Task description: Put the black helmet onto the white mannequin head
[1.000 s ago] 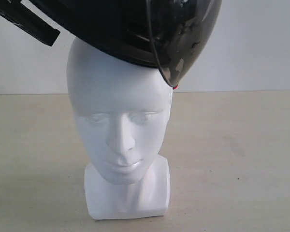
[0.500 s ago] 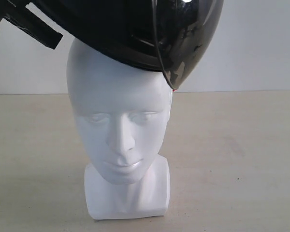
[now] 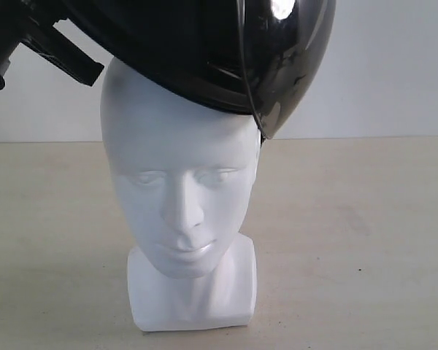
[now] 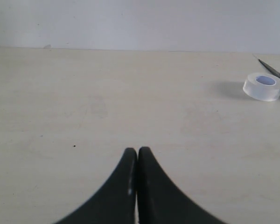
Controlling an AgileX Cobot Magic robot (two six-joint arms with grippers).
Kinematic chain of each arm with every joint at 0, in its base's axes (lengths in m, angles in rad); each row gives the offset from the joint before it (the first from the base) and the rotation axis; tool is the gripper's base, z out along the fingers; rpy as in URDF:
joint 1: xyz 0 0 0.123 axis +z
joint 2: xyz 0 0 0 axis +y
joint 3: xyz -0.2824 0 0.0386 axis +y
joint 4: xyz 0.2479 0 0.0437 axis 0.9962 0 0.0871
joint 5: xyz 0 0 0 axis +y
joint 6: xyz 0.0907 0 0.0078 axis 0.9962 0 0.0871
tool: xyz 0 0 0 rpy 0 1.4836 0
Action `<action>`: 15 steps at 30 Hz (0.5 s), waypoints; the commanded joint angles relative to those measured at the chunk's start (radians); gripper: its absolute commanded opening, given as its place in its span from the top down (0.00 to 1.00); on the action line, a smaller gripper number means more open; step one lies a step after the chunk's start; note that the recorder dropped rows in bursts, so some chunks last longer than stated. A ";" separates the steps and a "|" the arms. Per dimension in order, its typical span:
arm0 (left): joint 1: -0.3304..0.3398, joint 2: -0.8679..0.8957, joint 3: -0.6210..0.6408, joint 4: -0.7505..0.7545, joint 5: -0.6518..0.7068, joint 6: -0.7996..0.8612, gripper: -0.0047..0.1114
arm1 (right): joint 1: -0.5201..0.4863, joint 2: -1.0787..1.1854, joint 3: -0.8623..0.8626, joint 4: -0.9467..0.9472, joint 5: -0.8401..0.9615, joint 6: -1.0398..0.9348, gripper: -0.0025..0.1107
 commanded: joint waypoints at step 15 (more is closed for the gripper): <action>0.013 0.017 0.005 -0.054 -0.008 0.075 0.92 | -0.001 -0.005 0.000 -0.006 -0.002 0.000 0.98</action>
